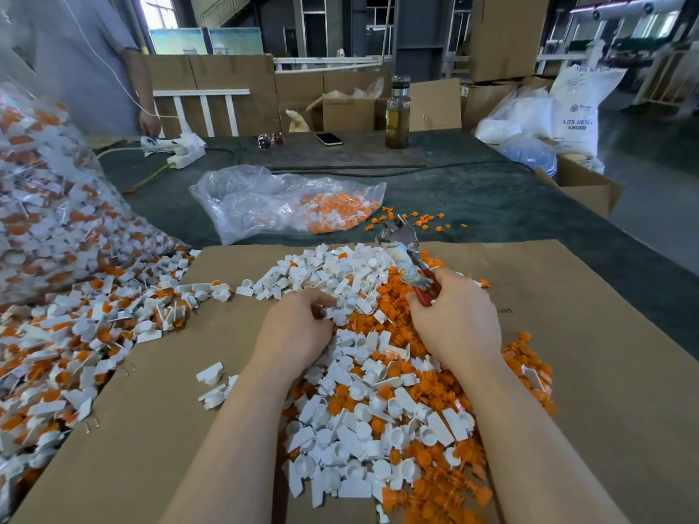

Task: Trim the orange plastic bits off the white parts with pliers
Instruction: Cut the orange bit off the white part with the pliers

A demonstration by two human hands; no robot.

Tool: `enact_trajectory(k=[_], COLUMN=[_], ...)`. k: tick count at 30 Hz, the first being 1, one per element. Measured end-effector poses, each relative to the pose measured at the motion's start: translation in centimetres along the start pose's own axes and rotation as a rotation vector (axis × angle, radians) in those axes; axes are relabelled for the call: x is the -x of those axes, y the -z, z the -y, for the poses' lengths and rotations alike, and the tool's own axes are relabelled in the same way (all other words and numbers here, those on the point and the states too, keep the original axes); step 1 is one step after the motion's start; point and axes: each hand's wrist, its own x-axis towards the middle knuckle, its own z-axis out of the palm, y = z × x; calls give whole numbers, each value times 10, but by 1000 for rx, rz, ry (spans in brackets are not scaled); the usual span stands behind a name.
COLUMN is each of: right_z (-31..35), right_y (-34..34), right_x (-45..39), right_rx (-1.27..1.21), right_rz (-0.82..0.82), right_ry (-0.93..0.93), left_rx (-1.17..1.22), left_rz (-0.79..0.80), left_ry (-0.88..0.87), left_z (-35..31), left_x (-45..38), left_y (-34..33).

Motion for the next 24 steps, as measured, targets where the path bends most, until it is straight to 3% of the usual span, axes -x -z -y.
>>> enact_trajectory(k=[10, 15, 24], right_z=[0, 3, 11], right_y=[0, 2, 2], right_x=[0, 1, 5], right_rx=[-70, -228, -394], right_rz=[-7, 4, 21], right_ry=[-11, 27, 83], left_rx=[131, 457, 820], left_rz=[-90, -147, -170], left_ry=[-23, 12, -15], left_z=[2, -5, -31], left_x=[-1, 1, 12], left_y=[1, 4, -7])
